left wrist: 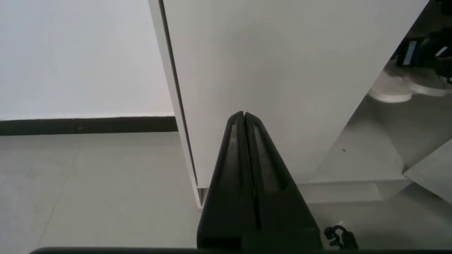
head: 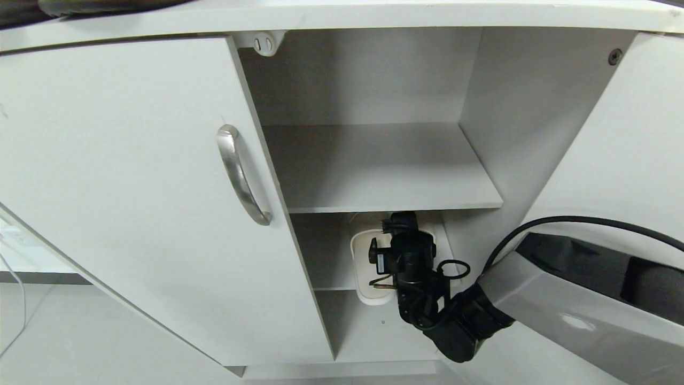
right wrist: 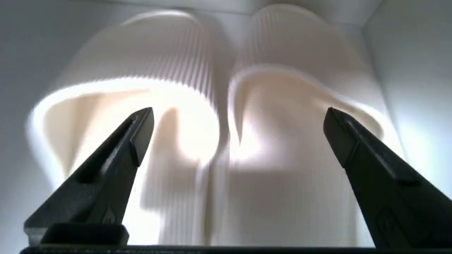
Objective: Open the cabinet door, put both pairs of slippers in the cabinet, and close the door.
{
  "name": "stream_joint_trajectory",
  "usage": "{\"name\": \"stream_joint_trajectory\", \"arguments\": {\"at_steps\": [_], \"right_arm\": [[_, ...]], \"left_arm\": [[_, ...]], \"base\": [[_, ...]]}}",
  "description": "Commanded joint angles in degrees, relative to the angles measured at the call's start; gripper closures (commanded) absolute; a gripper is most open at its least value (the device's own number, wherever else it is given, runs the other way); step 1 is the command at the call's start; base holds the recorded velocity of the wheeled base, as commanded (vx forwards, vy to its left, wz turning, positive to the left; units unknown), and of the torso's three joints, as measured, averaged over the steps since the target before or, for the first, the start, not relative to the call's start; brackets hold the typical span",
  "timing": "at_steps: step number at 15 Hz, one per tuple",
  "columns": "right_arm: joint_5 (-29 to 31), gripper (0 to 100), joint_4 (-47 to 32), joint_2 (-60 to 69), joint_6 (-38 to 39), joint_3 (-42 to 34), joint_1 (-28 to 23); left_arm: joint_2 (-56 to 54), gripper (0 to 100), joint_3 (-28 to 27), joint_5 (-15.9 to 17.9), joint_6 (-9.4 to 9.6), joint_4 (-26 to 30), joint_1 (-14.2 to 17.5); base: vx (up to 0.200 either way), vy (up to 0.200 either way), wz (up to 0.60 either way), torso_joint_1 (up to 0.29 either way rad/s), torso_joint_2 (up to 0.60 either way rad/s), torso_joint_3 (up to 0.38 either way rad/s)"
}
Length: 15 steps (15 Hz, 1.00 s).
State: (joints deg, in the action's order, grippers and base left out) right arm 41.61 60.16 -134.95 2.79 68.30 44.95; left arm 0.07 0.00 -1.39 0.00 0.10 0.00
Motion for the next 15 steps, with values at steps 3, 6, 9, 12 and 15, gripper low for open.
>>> {"name": "stream_joint_trajectory", "arguments": {"at_steps": [3, 6, 9, 12, 15], "right_arm": [[0.1, 0, 5.8, 11.1, 0.0, -15.4, 5.0], [-0.1, 0, 9.3, 13.7, 0.5, -24.1, 7.0], [-0.6, 0, 10.9, 13.3, 0.5, -26.4, 7.8], [-0.6, 0, 11.2, 13.2, 0.5, -26.6, 7.9], [-0.6, 0, 11.3, 13.2, 0.4, -26.7, 7.9]], "left_arm": [[0.0, 100, 0.0, 0.0, 0.0, 0.0, 0.0], [0.0, 100, 0.0, 0.1, 0.0, 0.0, 0.0], [0.0, 100, 0.0, 0.2, 0.0, 0.0, 0.0], [0.1, 100, 0.0, 0.2, -0.09, 0.0, 0.0], [0.0, 100, 0.0, 0.2, 0.09, 0.0, 0.0]], "base": [[0.0, 0.0, 0.0, 0.0, 0.0, 0.0], [0.0, 0.0, 0.0, 0.0, 0.0, 0.0], [-0.067, 0.0, 0.0, 0.002, 0.0, 0.001], [-0.2, 0.0, 0.0, 0.004, 0.0, -0.001], [-0.2, 0.0, 0.0, 0.001, 0.0, 0.001]]}}
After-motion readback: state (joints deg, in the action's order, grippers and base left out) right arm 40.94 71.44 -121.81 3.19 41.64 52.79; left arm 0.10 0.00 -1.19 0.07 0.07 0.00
